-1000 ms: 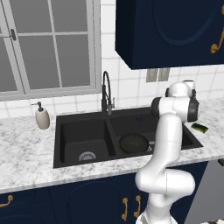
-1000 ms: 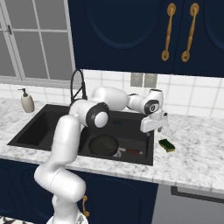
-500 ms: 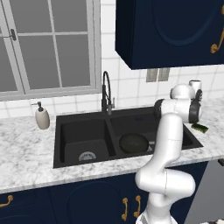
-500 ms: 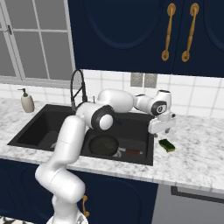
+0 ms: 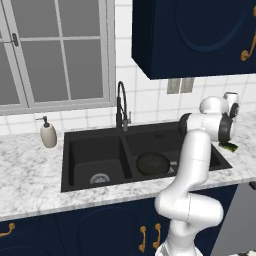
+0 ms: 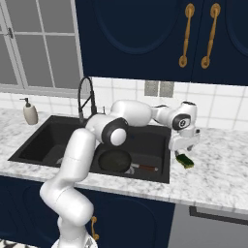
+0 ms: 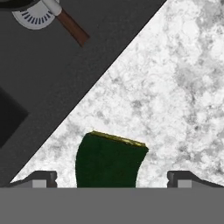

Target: Pick the pan and sponge and place them into the sink. Then turn on the water.

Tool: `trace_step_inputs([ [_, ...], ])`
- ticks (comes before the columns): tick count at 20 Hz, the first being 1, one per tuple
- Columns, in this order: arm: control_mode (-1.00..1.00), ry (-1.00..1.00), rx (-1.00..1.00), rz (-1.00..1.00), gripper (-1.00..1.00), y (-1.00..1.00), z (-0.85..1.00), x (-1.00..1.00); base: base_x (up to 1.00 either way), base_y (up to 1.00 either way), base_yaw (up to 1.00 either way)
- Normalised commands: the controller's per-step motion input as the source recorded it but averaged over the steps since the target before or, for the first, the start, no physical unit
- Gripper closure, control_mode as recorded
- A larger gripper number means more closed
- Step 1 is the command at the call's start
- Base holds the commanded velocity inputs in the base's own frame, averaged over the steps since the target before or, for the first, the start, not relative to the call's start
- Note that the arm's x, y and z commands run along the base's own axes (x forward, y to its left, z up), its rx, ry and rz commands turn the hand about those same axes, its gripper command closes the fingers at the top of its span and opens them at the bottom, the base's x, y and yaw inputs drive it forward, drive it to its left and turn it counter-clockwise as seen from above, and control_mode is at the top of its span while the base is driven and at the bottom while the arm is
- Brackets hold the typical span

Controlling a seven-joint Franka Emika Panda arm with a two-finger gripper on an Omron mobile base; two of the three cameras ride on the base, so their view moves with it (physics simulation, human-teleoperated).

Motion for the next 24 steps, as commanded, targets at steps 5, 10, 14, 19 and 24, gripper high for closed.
trace_step_inputs([
  [5,-1.00,-0.01,0.00,0.00,-1.00,-0.01,-0.16,-0.25,0.00,0.00,0.00],
  [10,-1.00,0.00,0.00,0.00,-1.00,-0.03,-0.19,-0.05,0.00,0.00,0.00],
  [14,-1.00,-0.02,0.00,0.00,-1.00,-0.15,-0.19,0.00,0.00,0.00,0.00],
  [19,-1.00,-0.04,0.00,0.00,-1.00,-0.26,-0.17,0.02,0.00,0.00,0.00],
  [24,-1.00,-0.06,0.01,0.00,-1.00,-0.09,-0.27,0.00,0.00,0.00,0.00],
])
